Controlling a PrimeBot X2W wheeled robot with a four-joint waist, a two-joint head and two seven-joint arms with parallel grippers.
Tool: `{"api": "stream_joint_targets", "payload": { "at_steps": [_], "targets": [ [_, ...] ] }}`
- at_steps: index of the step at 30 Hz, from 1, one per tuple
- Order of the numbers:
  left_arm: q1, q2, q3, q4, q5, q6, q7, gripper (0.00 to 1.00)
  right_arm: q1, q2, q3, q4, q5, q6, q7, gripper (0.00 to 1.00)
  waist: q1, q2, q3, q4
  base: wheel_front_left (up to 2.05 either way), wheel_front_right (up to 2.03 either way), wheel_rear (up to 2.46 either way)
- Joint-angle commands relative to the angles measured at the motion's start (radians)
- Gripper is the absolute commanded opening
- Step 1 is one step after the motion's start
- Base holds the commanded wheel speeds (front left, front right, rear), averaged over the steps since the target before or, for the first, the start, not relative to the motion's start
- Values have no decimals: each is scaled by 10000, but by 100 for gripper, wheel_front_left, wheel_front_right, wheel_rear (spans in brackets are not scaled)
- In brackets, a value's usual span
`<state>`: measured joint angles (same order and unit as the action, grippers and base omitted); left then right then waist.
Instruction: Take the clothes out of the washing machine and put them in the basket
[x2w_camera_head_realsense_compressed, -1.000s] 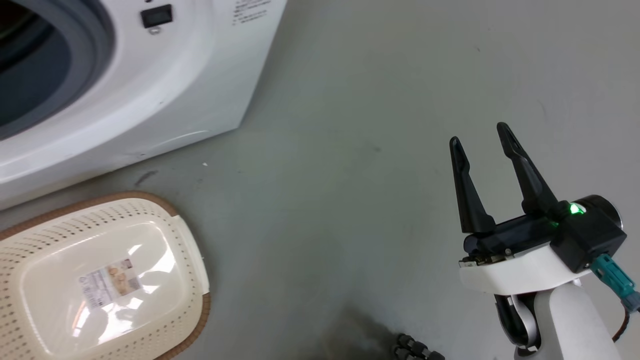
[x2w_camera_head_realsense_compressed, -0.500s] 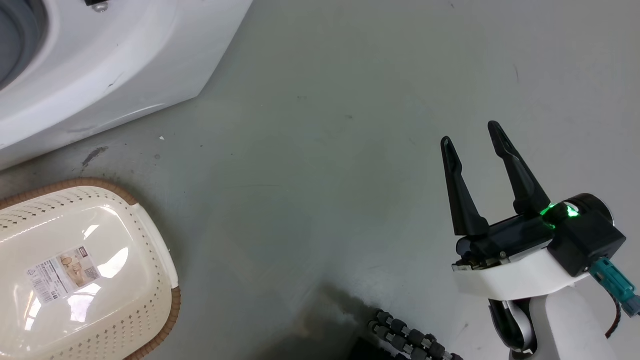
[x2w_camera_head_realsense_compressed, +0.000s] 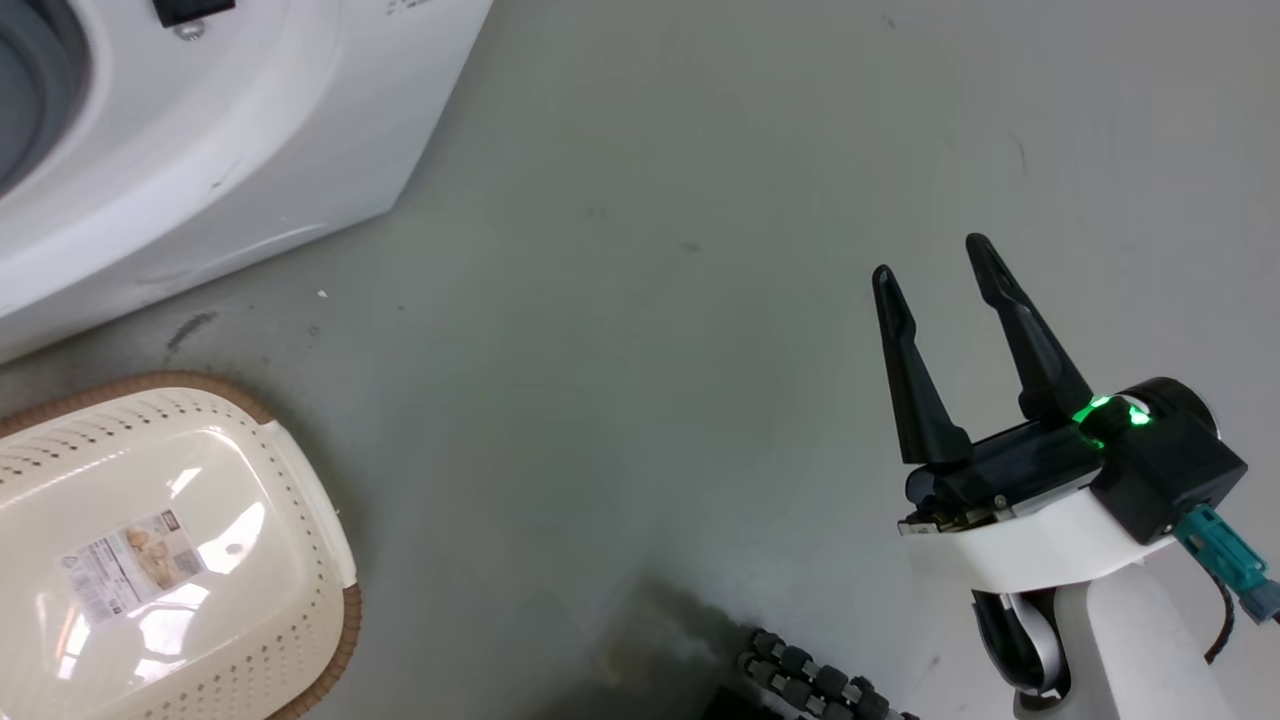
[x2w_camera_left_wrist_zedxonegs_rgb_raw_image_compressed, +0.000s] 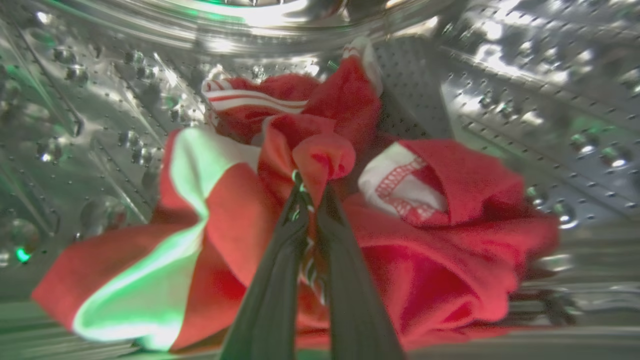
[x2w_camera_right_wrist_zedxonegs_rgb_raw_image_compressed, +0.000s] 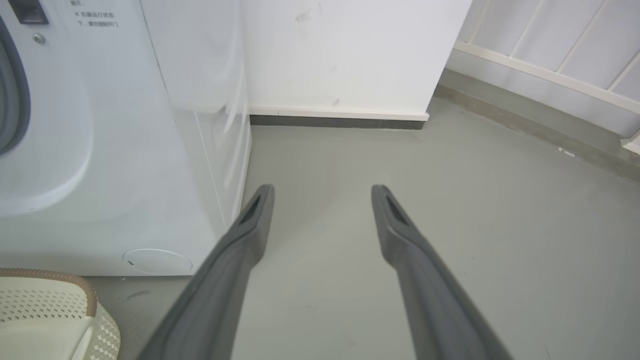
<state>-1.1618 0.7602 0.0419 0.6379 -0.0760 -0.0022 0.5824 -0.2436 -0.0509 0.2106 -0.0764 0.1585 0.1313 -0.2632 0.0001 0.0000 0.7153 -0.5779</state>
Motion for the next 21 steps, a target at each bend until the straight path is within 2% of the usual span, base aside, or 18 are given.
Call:
{"api": "stream_joint_targets", "payload": {
  "at_steps": [1, 5, 6, 15, 21],
  "targets": [
    [179, -135, 50, 211, -135, 33, -882, 0, -159, 11, -92, 17, 15, -10, -15, 100, -1, 0, -321, 132, 0, 0, 0],
    [316, -542, 106, 814, -395, -8, -2750, 0, -52, 8, -244, 60, -122, -10, -15, 100, -1, 0, -880, 418, 0, 0, 0],
    [316, -542, 106, 814, -395, -8, -2750, 0, -52, 8, -244, 60, -122, -10, -15, 100, -1, 0, -880, 418, 0, 0, 0],
    [1104, -1620, 229, 2322, -942, -117, -6711, 0, 378, 7, -529, 294, -527, -10, -15, 100, -1, 0, -2451, 1056, 0, 0, 0],
    [1954, -2301, 193, 2879, -1154, -118, -8171, 0, 783, 7, -712, 537, -756, -9, -15, 100, -1, 0, -3573, 1447, 0, 0, 0]
  ]
}}
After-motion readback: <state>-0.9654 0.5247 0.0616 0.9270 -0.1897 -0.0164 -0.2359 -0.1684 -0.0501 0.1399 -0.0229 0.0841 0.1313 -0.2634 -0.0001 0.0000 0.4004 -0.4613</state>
